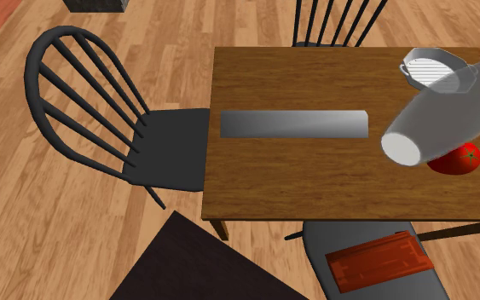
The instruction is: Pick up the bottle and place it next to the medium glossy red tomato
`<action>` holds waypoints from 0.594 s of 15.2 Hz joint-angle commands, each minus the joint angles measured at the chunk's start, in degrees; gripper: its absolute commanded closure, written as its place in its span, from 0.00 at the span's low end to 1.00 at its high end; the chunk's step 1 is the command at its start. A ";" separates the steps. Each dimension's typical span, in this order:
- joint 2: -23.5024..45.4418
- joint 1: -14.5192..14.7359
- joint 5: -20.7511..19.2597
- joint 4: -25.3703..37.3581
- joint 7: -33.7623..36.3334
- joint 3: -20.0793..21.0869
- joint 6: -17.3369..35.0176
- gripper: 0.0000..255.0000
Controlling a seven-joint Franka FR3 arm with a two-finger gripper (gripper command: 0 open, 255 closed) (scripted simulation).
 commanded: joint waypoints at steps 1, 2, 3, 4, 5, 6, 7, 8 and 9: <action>2.01 -1.30 0.33 2.02 -2.36 -0.89 0.04 1.00; 3.21 -1.98 0.53 3.26 -3.52 -1.32 0.01 1.00; 4.45 -2.68 0.74 4.58 -4.67 -1.70 -0.06 1.00; 5.74 -3.38 0.96 5.98 -5.80 -2.07 -0.17 1.00; 7.08 -4.10 1.20 7.48 -6.91 -2.42 -0.32 1.00; 8.47 -4.82 1.45 9.06 -8.01 -2.75 -0.52 1.00; 9.91 -5.54 1.70 10.74 -9.09 -3.06 -0.77 1.00; 11.40 -6.29 1.97 12.53 -10.15 -3.33 -1.07 1.00; 12.94 -7.04 2.24 14.42 -11.18 -3.59 -1.42 1.00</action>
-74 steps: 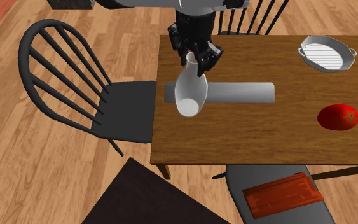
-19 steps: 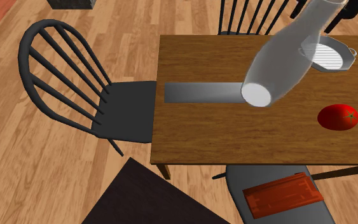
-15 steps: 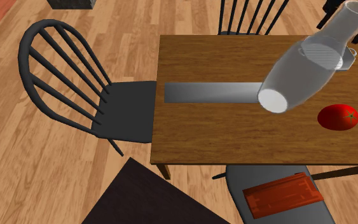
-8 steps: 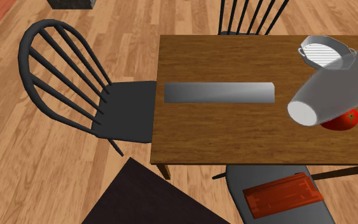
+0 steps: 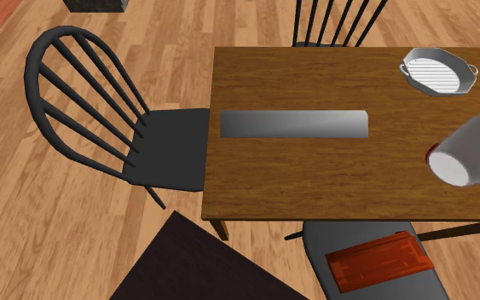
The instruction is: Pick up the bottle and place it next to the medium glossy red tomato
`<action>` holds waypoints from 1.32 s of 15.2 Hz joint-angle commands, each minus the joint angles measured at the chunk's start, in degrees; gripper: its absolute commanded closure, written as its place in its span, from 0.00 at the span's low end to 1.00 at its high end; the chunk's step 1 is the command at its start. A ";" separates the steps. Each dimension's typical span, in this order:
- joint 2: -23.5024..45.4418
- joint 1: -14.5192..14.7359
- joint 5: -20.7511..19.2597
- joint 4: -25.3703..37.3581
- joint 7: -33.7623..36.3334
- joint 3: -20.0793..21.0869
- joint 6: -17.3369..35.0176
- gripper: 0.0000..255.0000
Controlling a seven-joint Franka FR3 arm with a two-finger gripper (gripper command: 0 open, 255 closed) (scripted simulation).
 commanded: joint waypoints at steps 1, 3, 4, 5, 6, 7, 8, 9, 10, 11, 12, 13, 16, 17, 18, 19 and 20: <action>3.23 -1.60 0.56 3.98 -2.26 -0.54 -0.75 1.00; 6.63 -3.17 1.11 8.39 -4.20 -0.93 -1.78 1.00; 8.45 -3.98 1.38 10.82 -5.13 -1.09 -2.40 1.00; 10.34 -4.78 1.66 13.42 -6.03 -1.24 -3.11 1.00; 12.34 -5.61 1.93 16.21 -6.90 -1.35 -3.92 1.00; 14.46 -6.46 2.20 19.24 -7.73 -1.46 -4.85 1.00; 16.72 -7.33 2.46 22.55 -8.52 -1.52 -5.91 1.00; 19.16 -8.22 2.71 26.21 -9.28 -1.57 -7.13 1.00; 21.84 -9.14 2.94 30.33 -9.98 -1.58 -8.58 1.00; 24.87 -10.11 3.17 35.11 -10.63 -1.57 -10.33 1.00; 28.65 -11.18 3.42 41.26 -11.25 -1.54 -12.69 1.00; 28.51 -11.15 3.39 40.25 -11.27 -1.50 -11.82 1.00; 28.31 -11.02 3.41 37.57 -11.35 -1.48 -9.35 1.00; 28.30 -10.98 3.42 36.78 -11.38 -1.48 -8.57 1.00; 28.36 -10.96 3.43 36.11 -11.41 -1.47 -7.85 1.00; 28.41 -10.93 3.45 35.43 -11.43 -1.47 -7.12 1.00; 28.48 -10.90 3.46 34.78 -11.45 -1.46 -6.40 1.00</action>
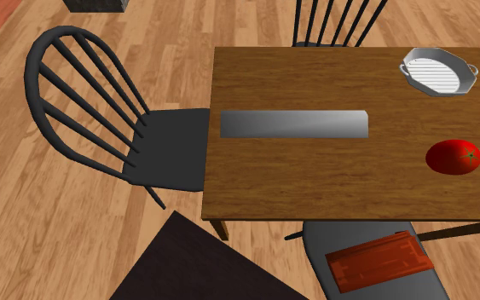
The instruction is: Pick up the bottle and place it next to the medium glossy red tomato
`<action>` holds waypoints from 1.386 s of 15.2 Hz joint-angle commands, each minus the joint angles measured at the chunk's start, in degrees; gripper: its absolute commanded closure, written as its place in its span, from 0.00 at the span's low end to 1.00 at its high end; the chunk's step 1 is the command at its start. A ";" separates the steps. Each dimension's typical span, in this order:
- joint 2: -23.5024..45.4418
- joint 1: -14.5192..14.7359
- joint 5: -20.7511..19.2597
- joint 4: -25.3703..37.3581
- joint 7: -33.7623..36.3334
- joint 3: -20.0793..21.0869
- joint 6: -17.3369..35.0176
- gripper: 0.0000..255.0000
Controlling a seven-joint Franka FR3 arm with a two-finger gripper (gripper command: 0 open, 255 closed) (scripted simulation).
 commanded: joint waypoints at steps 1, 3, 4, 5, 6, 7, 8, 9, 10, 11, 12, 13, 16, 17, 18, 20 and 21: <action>0.39 0.01 0.05 -0.83 -0.05 0.03 1.29 1.00; 0.61 0.05 0.08 -2.00 -0.09 0.05 2.66 1.00; 0.79 0.07 0.10 -2.45 -0.12 0.06 3.30 1.00; 0.93 0.09 0.12 -2.97 -0.14 0.07 3.97 1.00; 1.12 0.10 0.14 -3.42 -0.16 0.08 4.60 1.00; 1.36 0.11 0.16 -3.78 -0.18 0.10 5.20 1.00; 1.58 0.12 0.19 -4.17 -0.20 0.12 5.80 1.00; 1.82 0.12 0.21 -4.53 -0.22 0.13 6.40 1.00; 2.07 0.13 0.23 -4.87 -0.24 0.15 6.99 1.00; 2.31 0.14 0.26 -5.23 -0.26 0.17 7.59 1.00; 2.59 0.14 0.28 -5.51 -0.28 0.19 8.15 1.00; 2.91 0.14 0.31 -5.73 -0.30 0.21 8.69 1.00; 3.84 0.14 0.38 -6.43 -0.35 0.27 10.32 1.00; 4.19 0.13 0.41 -6.60 -0.37 0.29 10.83 1.00; 4.55 0.13 0.43 -6.75 -0.38 0.31 11.34 1.00; 5.30 0.11 0.49 -6.99 -0.42 0.36 12.33 1.00; 5.70 0.11 0.51 -7.07 -0.43 0.38 12.81 1.00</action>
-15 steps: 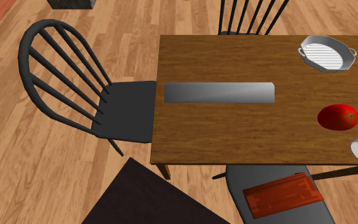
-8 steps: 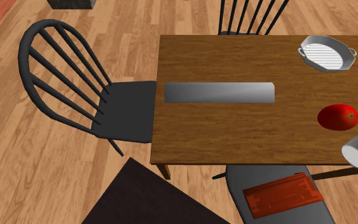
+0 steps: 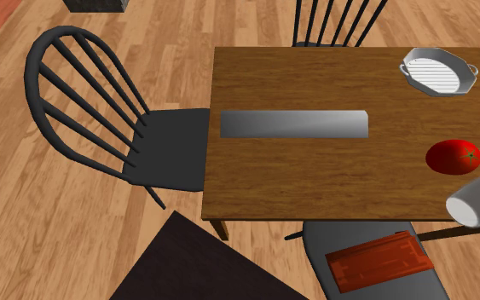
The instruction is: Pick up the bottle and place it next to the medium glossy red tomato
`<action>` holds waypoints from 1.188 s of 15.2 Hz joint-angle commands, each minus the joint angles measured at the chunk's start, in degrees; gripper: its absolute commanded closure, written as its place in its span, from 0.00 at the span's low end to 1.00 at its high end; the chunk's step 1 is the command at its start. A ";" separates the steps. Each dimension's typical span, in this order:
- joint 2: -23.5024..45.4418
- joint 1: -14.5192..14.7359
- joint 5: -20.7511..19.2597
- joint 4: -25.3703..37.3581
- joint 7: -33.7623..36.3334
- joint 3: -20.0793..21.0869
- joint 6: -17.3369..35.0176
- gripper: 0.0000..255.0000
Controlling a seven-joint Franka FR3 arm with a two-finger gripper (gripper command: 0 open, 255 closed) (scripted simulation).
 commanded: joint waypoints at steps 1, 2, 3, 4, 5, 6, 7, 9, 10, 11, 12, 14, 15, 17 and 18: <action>0.75 0.01 0.05 -0.16 0.00 0.04 0.97 1.00; 1.17 0.00 0.07 -0.20 -0.01 0.07 1.43 1.00; 1.60 -0.01 0.10 -0.23 -0.03 0.09 1.88 1.00; 2.03 -0.02 0.12 -0.23 -0.04 0.12 2.32 1.00; 2.49 -0.04 0.15 -0.22 -0.05 0.15 2.76 1.00; 3.00 -0.05 0.18 -0.17 -0.06 0.18 3.22 1.00; 3.02 -0.06 0.18 -0.14 -0.06 0.18 3.21 1.00; 3.03 -0.06 0.18 -0.12 -0.06 0.18 3.20 1.00; 3.03 -0.06 0.18 -0.12 -0.06 0.18 3.20 1.00; 3.03 -0.06 0.18 -0.12 -0.06 0.18 3.20 1.00; 3.03 -0.06 0.18 -0.12 -0.06 0.18 3.20 1.00; 3.03 -0.06 0.18 -0.12 -0.06 0.18 3.20 1.00; 3.03 -0.06 0.18 -0.13 -0.06 0.18 3.21 0.00; 3.02 -0.06 0.18 -0.14 -0.07 0.18 3.21 0.00; 3.02 -0.07 0.18 -0.13 -0.07 0.18 3.21 0.00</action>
